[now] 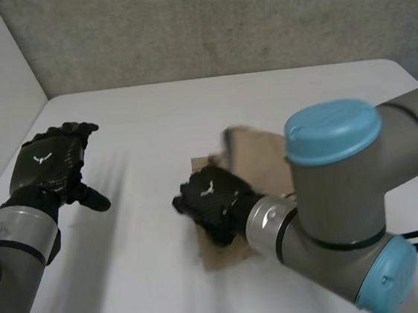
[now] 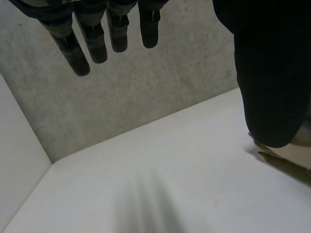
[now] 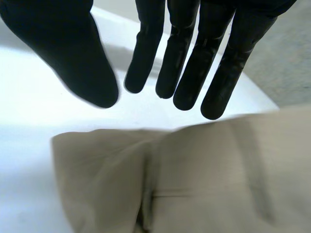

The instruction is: Fold the shorts.

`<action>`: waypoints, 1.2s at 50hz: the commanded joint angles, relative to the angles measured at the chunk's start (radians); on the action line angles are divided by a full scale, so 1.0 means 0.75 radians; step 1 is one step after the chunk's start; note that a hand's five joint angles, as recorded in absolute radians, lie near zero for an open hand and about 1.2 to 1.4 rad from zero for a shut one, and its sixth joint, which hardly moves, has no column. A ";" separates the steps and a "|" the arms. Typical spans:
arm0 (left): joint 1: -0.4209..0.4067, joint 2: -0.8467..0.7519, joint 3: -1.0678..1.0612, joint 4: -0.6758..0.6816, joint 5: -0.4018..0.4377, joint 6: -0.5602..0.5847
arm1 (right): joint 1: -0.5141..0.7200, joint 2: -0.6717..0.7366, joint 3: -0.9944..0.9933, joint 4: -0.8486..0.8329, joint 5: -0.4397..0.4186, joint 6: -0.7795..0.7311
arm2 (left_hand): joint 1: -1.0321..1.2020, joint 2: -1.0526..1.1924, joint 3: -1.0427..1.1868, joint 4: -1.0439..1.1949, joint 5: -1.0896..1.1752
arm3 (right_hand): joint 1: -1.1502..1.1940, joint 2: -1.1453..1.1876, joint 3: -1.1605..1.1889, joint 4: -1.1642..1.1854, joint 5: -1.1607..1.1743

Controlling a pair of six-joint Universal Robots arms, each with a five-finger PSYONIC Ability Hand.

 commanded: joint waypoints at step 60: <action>-0.518 -1.075 0.933 -0.463 -0.232 0.227 | -0.554 0.226 -0.041 0.014 -0.170 0.318 | 0.006 0.007 -0.002 0.003 -0.019 | -1.021 -1.236 -1.259 -1.275 -1.198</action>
